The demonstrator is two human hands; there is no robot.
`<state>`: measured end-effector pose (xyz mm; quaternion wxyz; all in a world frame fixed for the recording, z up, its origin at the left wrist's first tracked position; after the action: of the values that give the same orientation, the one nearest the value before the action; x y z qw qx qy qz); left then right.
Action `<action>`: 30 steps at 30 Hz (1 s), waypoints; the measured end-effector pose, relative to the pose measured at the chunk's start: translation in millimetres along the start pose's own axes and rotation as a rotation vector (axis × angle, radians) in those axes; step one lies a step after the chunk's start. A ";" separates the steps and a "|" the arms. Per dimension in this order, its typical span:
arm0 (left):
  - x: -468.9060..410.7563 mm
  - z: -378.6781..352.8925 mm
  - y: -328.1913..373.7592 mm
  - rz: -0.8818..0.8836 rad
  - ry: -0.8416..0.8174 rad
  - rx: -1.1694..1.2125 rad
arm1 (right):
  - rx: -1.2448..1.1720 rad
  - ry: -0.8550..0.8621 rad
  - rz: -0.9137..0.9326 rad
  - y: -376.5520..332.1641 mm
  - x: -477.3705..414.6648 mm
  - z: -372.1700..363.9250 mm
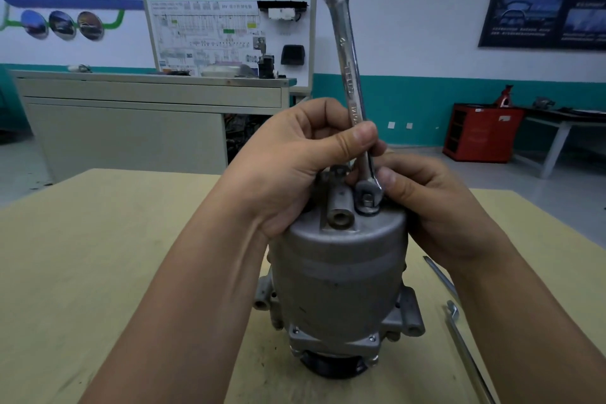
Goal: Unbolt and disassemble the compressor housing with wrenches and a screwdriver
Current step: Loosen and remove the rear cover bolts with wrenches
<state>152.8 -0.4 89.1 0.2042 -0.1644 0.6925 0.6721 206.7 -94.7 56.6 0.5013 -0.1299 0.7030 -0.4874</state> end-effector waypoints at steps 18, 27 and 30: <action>2.9 -6.9 2.2 -0.007 -0.159 0.037 | -0.047 0.006 -0.034 -2.7 1.0 -2.8; 6.2 -14.5 7.3 -0.066 -0.273 0.121 | -0.076 0.004 -0.034 -3.7 1.4 -6.1; 7.3 -15.8 9.5 -0.083 -0.317 0.138 | -0.078 -0.012 -0.031 -3.4 0.9 -7.7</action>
<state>140.7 -15.4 93.9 0.3491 -0.0705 0.6887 0.6316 198.8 -92.7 59.0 0.4926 -0.1633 0.7164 -0.4664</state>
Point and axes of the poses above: each hand's wrist, its own x-axis away from the middle knuckle, its own z-axis out of the back of the hand, y = z × x, the point moved 7 cm from there along -x, towards the middle knuckle, and after that the axes turned 9 degrees about -x, right-handed, at the moved point
